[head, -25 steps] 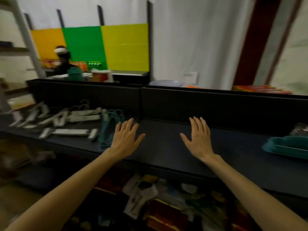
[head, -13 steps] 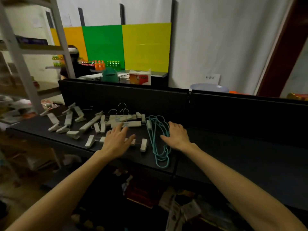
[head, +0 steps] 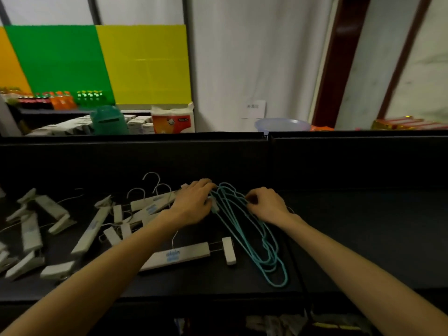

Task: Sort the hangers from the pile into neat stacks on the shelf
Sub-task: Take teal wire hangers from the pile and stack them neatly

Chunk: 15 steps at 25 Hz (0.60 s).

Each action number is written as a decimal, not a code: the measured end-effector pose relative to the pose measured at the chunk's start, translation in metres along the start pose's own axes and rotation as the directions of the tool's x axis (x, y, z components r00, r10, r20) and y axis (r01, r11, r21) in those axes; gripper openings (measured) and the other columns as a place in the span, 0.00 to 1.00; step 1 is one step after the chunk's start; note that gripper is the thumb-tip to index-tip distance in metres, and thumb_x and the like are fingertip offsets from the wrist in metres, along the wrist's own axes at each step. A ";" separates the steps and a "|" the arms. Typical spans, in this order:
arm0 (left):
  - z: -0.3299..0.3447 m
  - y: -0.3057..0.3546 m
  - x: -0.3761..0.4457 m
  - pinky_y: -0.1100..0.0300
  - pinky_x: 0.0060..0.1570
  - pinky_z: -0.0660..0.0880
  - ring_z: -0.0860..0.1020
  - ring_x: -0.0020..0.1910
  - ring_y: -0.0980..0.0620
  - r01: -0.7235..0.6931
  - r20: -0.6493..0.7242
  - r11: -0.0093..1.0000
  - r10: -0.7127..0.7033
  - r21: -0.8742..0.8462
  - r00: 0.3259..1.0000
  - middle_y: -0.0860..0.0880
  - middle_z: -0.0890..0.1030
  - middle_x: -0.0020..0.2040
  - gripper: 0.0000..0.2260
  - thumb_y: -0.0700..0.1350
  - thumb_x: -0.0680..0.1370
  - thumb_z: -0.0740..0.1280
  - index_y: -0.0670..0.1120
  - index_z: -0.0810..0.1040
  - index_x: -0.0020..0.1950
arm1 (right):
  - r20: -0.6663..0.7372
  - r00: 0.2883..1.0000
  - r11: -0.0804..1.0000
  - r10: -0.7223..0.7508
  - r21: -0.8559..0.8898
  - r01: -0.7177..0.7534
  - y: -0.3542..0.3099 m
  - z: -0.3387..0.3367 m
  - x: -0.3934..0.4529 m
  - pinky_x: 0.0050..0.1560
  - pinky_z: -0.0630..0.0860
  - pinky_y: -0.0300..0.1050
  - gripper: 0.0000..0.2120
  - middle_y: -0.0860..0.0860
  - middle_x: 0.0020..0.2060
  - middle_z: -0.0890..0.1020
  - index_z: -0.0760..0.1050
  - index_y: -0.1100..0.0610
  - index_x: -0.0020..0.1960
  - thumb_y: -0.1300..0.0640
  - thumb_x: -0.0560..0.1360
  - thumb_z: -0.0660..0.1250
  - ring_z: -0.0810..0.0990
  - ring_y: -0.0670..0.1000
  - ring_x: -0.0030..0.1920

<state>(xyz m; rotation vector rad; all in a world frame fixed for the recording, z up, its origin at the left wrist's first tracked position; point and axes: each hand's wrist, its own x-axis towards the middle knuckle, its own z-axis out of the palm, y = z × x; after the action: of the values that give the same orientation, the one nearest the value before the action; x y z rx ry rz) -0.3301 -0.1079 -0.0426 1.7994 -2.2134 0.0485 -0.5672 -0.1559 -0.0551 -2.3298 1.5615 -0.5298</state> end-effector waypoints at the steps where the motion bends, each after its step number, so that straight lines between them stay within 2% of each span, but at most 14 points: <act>1: 0.003 -0.004 0.010 0.48 0.69 0.69 0.70 0.72 0.46 -0.026 0.039 0.999 0.027 -0.029 0.999 0.48 0.68 0.76 0.21 0.47 0.82 0.61 0.49 0.68 0.76 | -0.005 1.000 1.000 0.008 -0.008 -0.008 -0.002 0.002 -0.002 0.52 0.80 0.50 0.15 0.51 0.56 0.84 0.79 0.50 0.63 0.52 0.78 0.66 0.82 0.54 0.55; 4: 0.016 -0.015 0.030 0.47 0.67 0.70 0.71 0.69 0.44 -0.071 0.113 0.997 0.073 -0.023 0.991 0.47 0.72 0.73 0.22 0.47 0.82 0.60 0.49 0.67 0.76 | -0.071 0.996 0.998 0.050 -0.027 -0.052 -0.011 0.013 -0.005 0.52 0.80 0.50 0.14 0.51 0.56 0.84 0.78 0.51 0.64 0.53 0.79 0.65 0.83 0.54 0.55; 7: 0.018 -0.023 0.043 0.45 0.68 0.68 0.71 0.69 0.42 -0.100 0.072 0.994 0.103 -0.048 0.992 0.45 0.72 0.74 0.22 0.48 0.83 0.59 0.47 0.66 0.77 | -0.156 0.984 0.996 0.081 0.034 -0.077 -0.017 0.016 -0.010 0.55 0.80 0.52 0.13 0.49 0.56 0.85 0.80 0.49 0.62 0.52 0.79 0.65 0.83 0.51 0.55; 8: 0.017 -0.025 0.047 0.45 0.68 0.69 0.71 0.69 0.42 -0.101 0.058 0.991 0.106 -0.087 0.993 0.45 0.72 0.74 0.22 0.48 0.83 0.58 0.47 0.65 0.78 | -0.173 0.980 0.995 0.094 0.052 -0.086 -0.018 0.015 -0.013 0.55 0.80 0.53 0.13 0.48 0.55 0.85 0.80 0.49 0.62 0.53 0.79 0.65 0.83 0.51 0.55; 10: 0.012 -0.024 0.055 0.47 0.65 0.73 0.75 0.66 0.43 -0.038 0.061 0.957 0.058 -0.289 0.996 0.45 0.75 0.71 0.22 0.51 0.85 0.57 0.47 0.64 0.78 | -0.212 0.969 0.990 0.126 0.084 -0.110 -0.019 0.014 -0.016 0.54 0.81 0.54 0.12 0.47 0.54 0.85 0.81 0.48 0.62 0.54 0.79 0.66 0.83 0.50 0.54; 13: 0.005 -0.015 0.072 0.49 0.60 0.77 0.79 0.60 0.46 0.108 0.130 0.788 -0.036 -0.606 0.991 0.46 0.79 0.64 0.19 0.52 0.85 0.58 0.46 0.71 0.74 | -0.269 0.951 0.979 0.152 0.173 -0.107 -0.020 0.012 -0.018 0.56 0.81 0.51 0.12 0.44 0.54 0.85 0.81 0.48 0.61 0.54 0.79 0.67 0.83 0.45 0.55; 15: 0.003 -0.008 0.083 0.52 0.51 0.81 0.81 0.51 0.49 0.191 0.170 0.603 -0.092 -0.775 0.981 0.44 0.82 0.59 0.15 0.47 0.85 0.61 0.43 0.75 0.69 | -0.301 0.940 0.973 0.160 0.208 -0.099 -0.021 0.008 -0.021 0.58 0.80 0.48 0.11 0.43 0.54 0.85 0.81 0.48 0.61 0.54 0.79 0.68 0.82 0.43 0.56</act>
<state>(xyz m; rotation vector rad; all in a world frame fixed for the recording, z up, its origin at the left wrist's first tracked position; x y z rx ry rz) -0.3376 -0.1891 -0.0265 1.4338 -1.6804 -0.9492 -0.5534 -0.1287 -0.0566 -2.0573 1.7007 -1.0137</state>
